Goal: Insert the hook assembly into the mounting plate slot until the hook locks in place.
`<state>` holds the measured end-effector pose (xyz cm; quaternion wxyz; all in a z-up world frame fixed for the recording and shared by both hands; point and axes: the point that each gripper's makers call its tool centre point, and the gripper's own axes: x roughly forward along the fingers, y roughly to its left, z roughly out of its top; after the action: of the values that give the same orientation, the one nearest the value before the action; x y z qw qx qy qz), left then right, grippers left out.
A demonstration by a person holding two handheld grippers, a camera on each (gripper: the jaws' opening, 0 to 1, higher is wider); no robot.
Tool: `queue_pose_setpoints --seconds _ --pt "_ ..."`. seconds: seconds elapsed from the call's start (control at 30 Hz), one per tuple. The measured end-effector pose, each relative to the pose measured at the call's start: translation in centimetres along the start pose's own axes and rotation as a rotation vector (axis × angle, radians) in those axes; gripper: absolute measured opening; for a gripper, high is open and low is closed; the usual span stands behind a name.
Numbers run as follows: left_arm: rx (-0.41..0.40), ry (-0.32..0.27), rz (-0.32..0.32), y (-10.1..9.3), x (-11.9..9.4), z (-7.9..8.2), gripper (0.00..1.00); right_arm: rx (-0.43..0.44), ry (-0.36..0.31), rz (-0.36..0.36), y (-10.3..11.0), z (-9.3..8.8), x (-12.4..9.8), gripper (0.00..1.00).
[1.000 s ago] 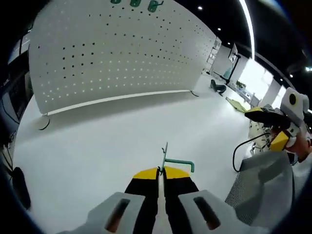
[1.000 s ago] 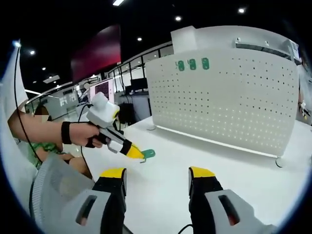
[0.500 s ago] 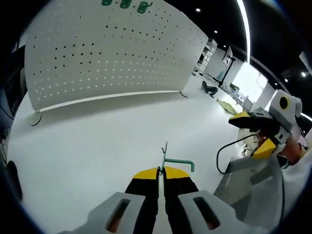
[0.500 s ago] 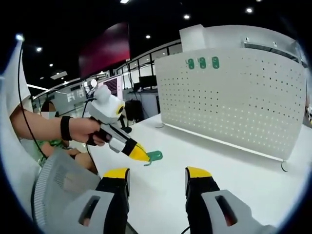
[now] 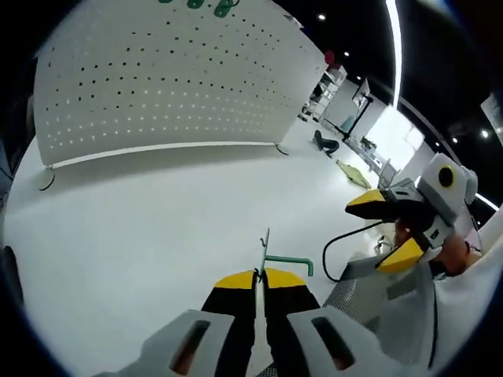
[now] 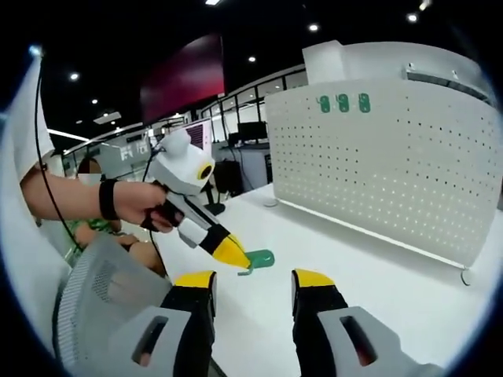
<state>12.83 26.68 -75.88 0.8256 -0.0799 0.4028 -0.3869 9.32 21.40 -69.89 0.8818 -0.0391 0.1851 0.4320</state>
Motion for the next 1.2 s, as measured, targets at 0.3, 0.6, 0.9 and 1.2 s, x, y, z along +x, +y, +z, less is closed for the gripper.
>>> queue_pose_setpoints --seconds 0.3,0.6,0.9,1.2 --pt "-0.107 0.001 -0.062 -1.7 -0.3 -0.6 0.02 -0.036 0.026 0.034 0.5 -0.4 0.0 0.33" --pt "-0.192 0.028 -0.118 -2.8 -0.7 -0.9 0.02 -0.126 0.063 0.072 1.3 -0.6 0.3 0.3" --pt "-0.236 0.054 -0.149 -3.5 -1.2 -1.1 0.02 -0.233 0.115 0.131 2.6 -1.1 0.7 0.27" --pt "-0.261 0.123 -0.176 -4.3 -1.0 -2.2 0.02 -0.34 0.158 0.152 2.8 -1.6 0.6 0.21"
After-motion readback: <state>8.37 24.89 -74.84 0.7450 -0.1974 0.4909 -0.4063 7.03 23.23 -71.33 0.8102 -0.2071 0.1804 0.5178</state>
